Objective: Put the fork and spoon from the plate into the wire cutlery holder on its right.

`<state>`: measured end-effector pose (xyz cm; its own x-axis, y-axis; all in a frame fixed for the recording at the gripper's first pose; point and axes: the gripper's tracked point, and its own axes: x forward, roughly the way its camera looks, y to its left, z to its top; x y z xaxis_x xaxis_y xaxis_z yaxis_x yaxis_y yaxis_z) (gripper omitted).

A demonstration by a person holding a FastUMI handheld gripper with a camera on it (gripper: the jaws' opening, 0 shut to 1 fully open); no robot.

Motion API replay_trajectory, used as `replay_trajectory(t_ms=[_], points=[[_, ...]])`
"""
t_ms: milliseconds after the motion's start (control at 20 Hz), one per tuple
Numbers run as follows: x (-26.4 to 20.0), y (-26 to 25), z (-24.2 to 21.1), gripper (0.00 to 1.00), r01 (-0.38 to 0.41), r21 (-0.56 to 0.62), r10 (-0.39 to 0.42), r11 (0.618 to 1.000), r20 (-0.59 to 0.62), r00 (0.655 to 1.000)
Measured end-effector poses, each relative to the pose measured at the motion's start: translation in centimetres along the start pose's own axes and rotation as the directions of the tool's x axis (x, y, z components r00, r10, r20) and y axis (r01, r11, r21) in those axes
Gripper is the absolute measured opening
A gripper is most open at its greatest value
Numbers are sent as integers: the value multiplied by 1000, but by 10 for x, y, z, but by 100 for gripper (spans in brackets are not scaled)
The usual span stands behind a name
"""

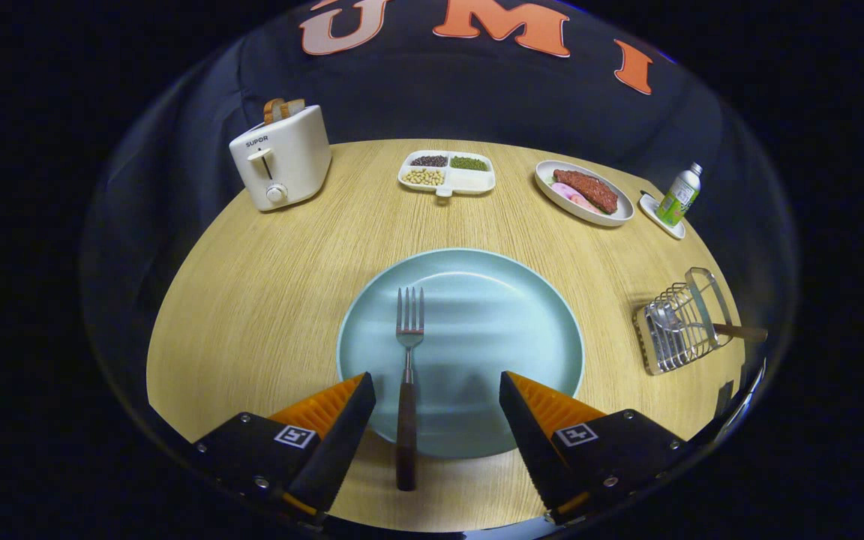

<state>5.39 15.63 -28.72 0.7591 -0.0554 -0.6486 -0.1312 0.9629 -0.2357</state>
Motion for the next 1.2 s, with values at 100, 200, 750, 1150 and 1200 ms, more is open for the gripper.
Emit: replay_trajectory(t_ms=[100, 200, 750, 1150, 1200], points=[[4, 1, -1, 91, 7, -10, -7, 1000, 9, 1000], [6, 4, -4, 76, 9, -31, -9, 999, 9, 1000], [12, 17, -13, 9, -28, -47, 28, 998, -8, 1000], [-5, 5, 5, 5, -112, 14, 113, 994, -19, 993], [-9, 0, 9, 5, -123, 14, 123, 992, -20, 992]])
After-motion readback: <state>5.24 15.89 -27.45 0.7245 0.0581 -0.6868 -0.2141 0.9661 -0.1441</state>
